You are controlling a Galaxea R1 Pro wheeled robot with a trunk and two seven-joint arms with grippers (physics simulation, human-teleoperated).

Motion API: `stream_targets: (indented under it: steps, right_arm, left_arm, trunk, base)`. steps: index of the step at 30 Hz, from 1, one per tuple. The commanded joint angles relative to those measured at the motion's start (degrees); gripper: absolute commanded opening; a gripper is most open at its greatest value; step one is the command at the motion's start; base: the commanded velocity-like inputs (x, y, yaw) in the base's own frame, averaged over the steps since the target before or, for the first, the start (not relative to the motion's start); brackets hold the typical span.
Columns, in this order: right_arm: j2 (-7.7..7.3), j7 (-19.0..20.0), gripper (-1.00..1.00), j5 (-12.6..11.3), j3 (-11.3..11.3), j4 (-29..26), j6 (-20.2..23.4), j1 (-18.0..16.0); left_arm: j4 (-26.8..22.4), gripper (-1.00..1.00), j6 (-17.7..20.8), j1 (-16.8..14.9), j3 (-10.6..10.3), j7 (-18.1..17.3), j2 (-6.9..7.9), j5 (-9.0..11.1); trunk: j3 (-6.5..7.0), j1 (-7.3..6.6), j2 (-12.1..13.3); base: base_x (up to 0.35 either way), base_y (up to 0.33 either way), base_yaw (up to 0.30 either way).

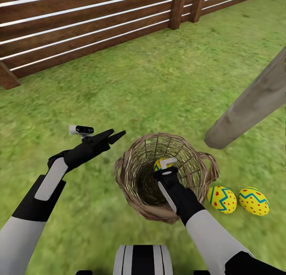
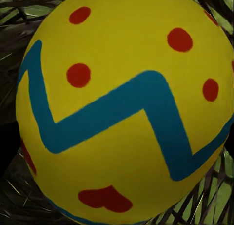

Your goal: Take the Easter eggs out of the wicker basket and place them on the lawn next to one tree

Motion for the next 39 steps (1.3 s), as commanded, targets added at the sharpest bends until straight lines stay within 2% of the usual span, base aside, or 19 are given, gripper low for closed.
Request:
stream_targets:
  steps: [1,18,21,25,26,30,32,39]
  right_arm:
    - [-0.03,-0.4,-1.00,-0.6,0.2,-0.1,0.2,0.0]
    - [0.07,-0.2,-1.00,-0.8,0.0,-0.2,0.8,0.0]
    - [0.12,-0.2,-1.00,-0.8,-0.1,-2.6,4.7,0.3]
    - [0.06,-0.2,-1.00,-0.8,-0.1,-4.7,5.6,0.6]
    - [-0.27,0.0,-1.00,-1.2,0.3,-4.3,6.0,1.0]
    - [1.01,-1.2,-1.00,0.1,1.6,-3.0,5.7,1.4]
    - [1.01,-1.3,-1.00,0.6,2.3,-2.4,5.7,2.1]
    - [1.01,-1.3,-1.00,0.7,2.4,-0.1,5.7,2.7]
  left_arm:
    - [0.0,1.00,0.3,0.0,-0.1,0.1,0.04,0.4]
    - [0.0,1.00,0.3,0.0,-0.1,0.1,0.04,0.4]
    - [0.0,1.00,0.3,0.0,-0.1,0.1,0.04,0.4]
    - [0.0,1.00,0.3,0.0,-0.1,0.1,0.04,0.4]
    - [0.3,1.00,0.0,0.3,-0.2,0.0,0.37,0.3]
    - [1.6,1.00,-0.3,1.6,-0.3,0.0,0.22,0.4]
    - [2.2,1.00,-0.3,2.2,-0.2,-0.3,0.34,0.4]
    - [3.2,1.00,-0.3,4.1,-0.1,-0.3,0.42,0.4]
  trunk:
    - [0.19,-0.03,0.0]
    - [3.96,-0.47,0.2]
    - [4.63,-0.55,0.3]
    - [5.51,-0.65,0.3]
    - [5.50,-0.65,0.3]
    - [5.50,-0.65,0.3]
    - [5.50,-0.65,0.3]
    - [5.50,-0.65,0.3]
  base:
    - [0.000,0.000,0.000]
    - [0.000,0.000,0.000]
    - [0.000,0.000,0.000]
    - [0.000,0.000,0.000]
    - [0.000,0.000,0.000]
    - [0.000,0.000,0.000]
    - [-0.049,0.000,0.000]
    - [-0.191,0.000,0.000]
